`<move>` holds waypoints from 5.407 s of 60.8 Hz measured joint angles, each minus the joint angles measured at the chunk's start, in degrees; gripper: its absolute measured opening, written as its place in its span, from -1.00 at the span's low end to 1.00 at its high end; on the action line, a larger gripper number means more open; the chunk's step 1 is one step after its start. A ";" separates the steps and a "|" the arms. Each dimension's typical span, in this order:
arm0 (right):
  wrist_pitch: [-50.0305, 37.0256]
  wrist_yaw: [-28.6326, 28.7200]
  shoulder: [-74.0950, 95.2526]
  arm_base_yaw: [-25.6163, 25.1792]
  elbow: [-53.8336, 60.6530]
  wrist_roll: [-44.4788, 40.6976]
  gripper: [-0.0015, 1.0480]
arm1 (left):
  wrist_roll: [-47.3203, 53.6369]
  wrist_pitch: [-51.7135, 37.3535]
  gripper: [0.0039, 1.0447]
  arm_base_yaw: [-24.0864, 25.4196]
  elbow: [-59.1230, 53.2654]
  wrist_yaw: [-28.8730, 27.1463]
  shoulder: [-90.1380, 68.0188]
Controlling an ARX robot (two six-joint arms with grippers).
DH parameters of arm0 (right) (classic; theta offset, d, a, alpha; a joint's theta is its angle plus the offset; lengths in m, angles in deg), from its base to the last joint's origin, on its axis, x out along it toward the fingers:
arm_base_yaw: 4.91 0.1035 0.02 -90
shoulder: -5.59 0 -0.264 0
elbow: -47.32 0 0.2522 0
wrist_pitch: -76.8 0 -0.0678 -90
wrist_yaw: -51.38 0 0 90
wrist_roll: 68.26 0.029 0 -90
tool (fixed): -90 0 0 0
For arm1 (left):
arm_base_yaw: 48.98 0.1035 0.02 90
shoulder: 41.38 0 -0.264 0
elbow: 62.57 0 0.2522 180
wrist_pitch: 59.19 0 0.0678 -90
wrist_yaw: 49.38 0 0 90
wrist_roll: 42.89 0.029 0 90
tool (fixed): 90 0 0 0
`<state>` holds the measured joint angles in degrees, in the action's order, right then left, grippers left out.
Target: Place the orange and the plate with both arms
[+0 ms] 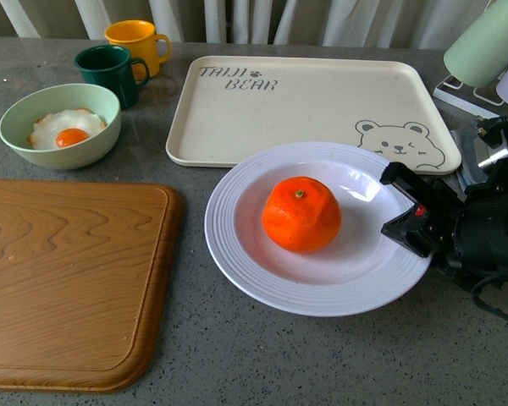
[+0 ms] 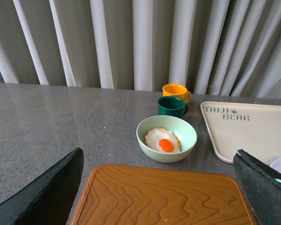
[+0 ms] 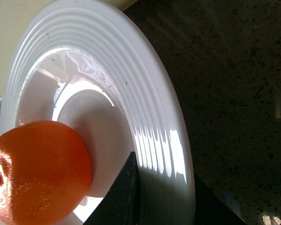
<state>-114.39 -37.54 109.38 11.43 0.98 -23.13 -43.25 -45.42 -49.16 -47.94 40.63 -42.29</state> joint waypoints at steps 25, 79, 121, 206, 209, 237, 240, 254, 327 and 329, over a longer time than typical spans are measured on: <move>0.31 1.31 -10.51 -1.99 6.05 2.03 -0.93 | 0.00 0.00 0.83 0.00 0.00 0.00 0.00; -8.92 3.45 -13.81 -2.93 1.70 -2.21 -0.93 | 0.00 0.00 0.83 0.00 0.00 0.00 0.00; -12.70 6.80 19.37 -2.12 -28.98 5.09 -0.93 | 0.00 0.00 0.83 0.00 0.00 0.00 0.00; -19.47 1.09 11.30 -3.72 -18.23 -8.11 0.83 | 0.00 0.00 0.83 0.00 0.00 0.00 0.00; -20.65 0.72 8.02 -3.58 -15.43 -9.20 0.83 | 0.00 0.00 0.83 0.00 0.00 0.00 0.00; -48.81 -10.38 -4.72 -6.93 6.95 -42.10 -0.24 | 0.00 0.00 0.83 0.00 0.00 0.00 0.00; -48.78 -9.94 -6.62 -7.54 9.03 -42.86 -0.37 | 0.00 0.00 0.83 0.00 0.00 0.00 0.00; -45.62 -7.02 -18.45 -10.08 18.71 -44.57 -0.97 | 0.00 0.00 0.83 0.00 0.00 0.00 0.00; -4.44 -1.18 -73.96 -16.22 31.36 -44.78 -0.97 | 0.00 0.00 0.83 0.00 0.00 0.00 0.00; -3.65 -1.20 -74.86 -16.22 31.36 -44.78 -0.97 | 0.00 0.00 0.83 0.00 0.00 0.00 0.00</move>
<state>-118.04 -38.74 34.52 -4.79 32.34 -67.92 -43.25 -45.42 -49.16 -47.94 40.63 -42.29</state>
